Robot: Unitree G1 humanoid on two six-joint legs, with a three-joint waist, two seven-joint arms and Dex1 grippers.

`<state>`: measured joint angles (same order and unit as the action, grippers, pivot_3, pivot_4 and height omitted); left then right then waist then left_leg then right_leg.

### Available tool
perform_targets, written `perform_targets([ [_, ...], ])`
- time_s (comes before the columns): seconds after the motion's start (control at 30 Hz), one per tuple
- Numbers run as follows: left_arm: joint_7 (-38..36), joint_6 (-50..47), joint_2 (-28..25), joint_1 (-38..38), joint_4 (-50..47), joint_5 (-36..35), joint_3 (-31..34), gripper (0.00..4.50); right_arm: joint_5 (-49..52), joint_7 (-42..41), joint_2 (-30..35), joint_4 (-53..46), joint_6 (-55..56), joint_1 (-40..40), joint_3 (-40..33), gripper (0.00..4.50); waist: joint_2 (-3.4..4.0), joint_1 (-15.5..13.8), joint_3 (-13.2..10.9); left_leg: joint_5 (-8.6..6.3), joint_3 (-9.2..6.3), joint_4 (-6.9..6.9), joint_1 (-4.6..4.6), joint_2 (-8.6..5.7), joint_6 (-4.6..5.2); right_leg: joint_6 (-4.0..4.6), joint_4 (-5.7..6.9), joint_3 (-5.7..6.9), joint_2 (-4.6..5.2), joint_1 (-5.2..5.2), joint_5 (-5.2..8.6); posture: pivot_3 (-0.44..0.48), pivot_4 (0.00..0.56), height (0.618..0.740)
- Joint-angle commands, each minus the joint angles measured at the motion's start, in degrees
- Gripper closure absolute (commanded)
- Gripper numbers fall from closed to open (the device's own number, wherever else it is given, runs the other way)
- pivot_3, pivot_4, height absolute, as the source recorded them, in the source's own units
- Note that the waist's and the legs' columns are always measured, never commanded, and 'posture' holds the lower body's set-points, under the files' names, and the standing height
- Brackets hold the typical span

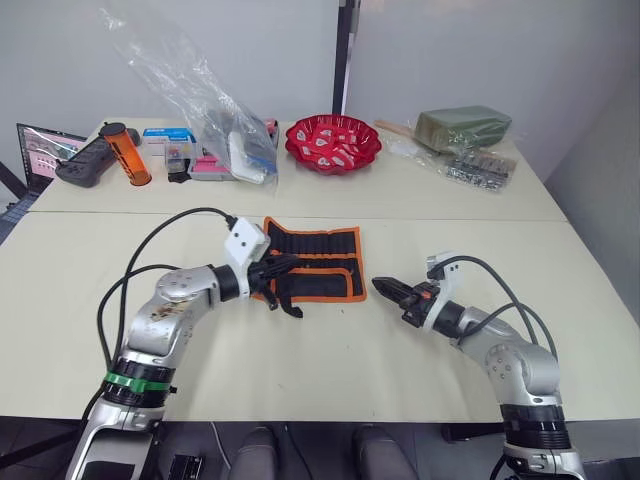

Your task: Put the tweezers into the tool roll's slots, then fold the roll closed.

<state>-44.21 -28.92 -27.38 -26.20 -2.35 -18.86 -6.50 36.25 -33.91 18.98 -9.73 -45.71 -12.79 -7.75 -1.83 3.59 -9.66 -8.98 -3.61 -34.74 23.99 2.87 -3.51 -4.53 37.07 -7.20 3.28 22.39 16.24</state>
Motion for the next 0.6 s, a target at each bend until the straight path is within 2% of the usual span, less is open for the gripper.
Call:
perform_targets([
  [0.03,0.12,0.00,-0.52,-0.69,0.54,2.24,-1.24,4.50,3.95,2.35,-0.39,-3.95,-4.33,1.00,-1.64,2.63,0.00,0.21,0.00,0.00,0.00,0.01,0.03,0.00,0.01,0.00,0.00,0.00,0.00,0.02,0.00,0.000,0.150,0.740],
  [0.23,0.46,-0.67,0.07,-0.29,1.54,3.12,-1.42,4.50,7.03,6.57,-2.45,-5.77,-8.52,1.97,-2.14,0.59,0.00,0.18,0.00,0.00,-0.02,-0.04,0.20,0.00,0.01,-0.01,0.01,0.00,0.00,0.19,-0.01,0.000,0.150,0.740],
  [0.3,0.90,-1.39,0.60,-0.23,0.91,2.31,-0.39,4.50,7.82,7.34,-3.05,-6.20,-8.66,1.93,-2.28,0.04,0.00,0.18,0.00,0.00,-0.02,-0.05,0.20,0.00,0.01,-0.01,0.01,0.00,0.00,0.18,-0.01,0.000,0.150,0.740],
  [0.47,0.69,-3.74,0.39,0.76,-3.46,-2.66,5.18,4.50,11.30,9.43,-4.35,-6.16,-10.82,1.16,-3.90,0.04,0.00,0.31,0.00,0.00,-0.02,-0.04,0.22,0.00,0.01,-0.01,0.01,0.00,0.00,0.22,-0.01,0.000,0.150,0.740],
  [0.6,-2.74,-6.66,-4.04,4.43,-11.05,-9.42,11.92,4.50,15.51,10.53,-4.80,-5.62,-15.02,0.75,-4.50,0.04,0.00,0.57,0.00,0.00,-0.03,0.02,0.27,0.02,0.01,0.00,0.02,0.00,0.00,0.29,-0.01,0.000,0.150,0.740],
])
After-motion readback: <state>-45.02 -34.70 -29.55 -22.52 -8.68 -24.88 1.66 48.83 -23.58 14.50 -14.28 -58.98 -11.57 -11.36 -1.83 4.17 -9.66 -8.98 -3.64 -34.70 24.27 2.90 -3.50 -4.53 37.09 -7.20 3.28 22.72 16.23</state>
